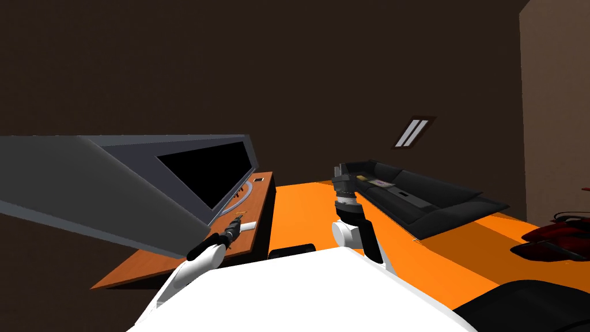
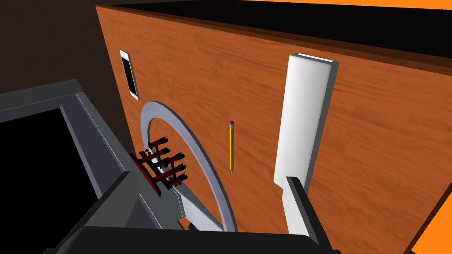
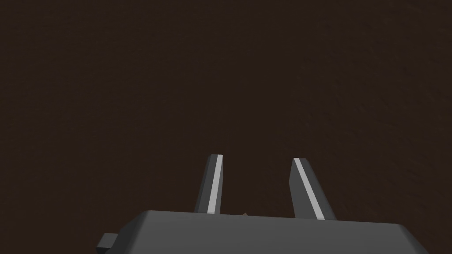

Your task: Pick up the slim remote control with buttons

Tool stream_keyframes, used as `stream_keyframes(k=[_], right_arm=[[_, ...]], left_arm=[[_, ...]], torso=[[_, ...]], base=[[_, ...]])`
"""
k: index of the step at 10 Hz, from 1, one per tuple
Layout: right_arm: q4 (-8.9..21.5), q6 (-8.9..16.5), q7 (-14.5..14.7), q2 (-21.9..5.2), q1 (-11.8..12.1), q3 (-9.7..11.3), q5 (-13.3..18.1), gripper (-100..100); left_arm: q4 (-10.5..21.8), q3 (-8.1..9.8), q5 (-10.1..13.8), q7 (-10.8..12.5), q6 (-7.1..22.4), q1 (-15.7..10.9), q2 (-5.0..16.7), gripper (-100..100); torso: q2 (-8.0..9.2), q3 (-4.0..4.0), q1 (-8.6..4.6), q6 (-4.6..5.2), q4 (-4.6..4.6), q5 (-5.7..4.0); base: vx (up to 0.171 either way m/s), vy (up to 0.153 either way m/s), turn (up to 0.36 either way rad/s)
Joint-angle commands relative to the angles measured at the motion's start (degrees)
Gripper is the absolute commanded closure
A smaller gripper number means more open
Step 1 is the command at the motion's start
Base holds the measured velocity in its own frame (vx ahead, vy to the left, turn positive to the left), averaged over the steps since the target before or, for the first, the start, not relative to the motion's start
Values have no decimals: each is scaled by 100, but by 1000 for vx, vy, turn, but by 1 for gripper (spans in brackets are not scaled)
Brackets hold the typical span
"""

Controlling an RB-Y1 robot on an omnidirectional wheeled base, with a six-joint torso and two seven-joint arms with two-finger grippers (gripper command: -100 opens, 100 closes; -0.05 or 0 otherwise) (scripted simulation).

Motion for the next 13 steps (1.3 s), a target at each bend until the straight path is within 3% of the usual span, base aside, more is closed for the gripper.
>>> stream_keyframes(k=[1,2,3,6,9,10,11,13], right_arm=[[0,0,0,0,0,0,0,0],[0,0,0,0,0,0,0,0],[0,0,0,0,0,0,0,0],[0,0,0,0,0,0,0,0],[0,0,0,0,0,0,0,0],[0,0,0,0,0,0,0,0],[0,0,0,0,0,0,0,0],[0,0,0,0,0,-1,0,0]], left_arm=[[124,67,-13,-73,286,-83,-2,-100],[365,169,47,-229,432,-110,37,-100],[365,169,47,-229,588,-110,37,-100],[782,370,155,-542,1086,-159,117,-100],[1069,468,203,-695,1424,-181,156,-100],[1266,563,246,-845,1671,-201,192,-100],[1291,563,246,-845,1675,-201,192,-100],[1639,740,321,-1127,2061,-238,255,-100]], torso=[[0,0,0,0,0,0],[3,1,-3,0,1,-1],[-8,-4,1,0,-1,0],[4,1,1,-1,0,0],[-2,-1,5,0,0,1],[1,0,6,-1,0,1],[-3,-2,12,0,-1,2],[-1,-1,12,-1,0,2]], base=[[80,-19,-45],[121,-8,-95],[98,2,-39],[91,2,-73],[93,9,-61],[105,29,-78],[87,28,-42],[119,30,-110]])
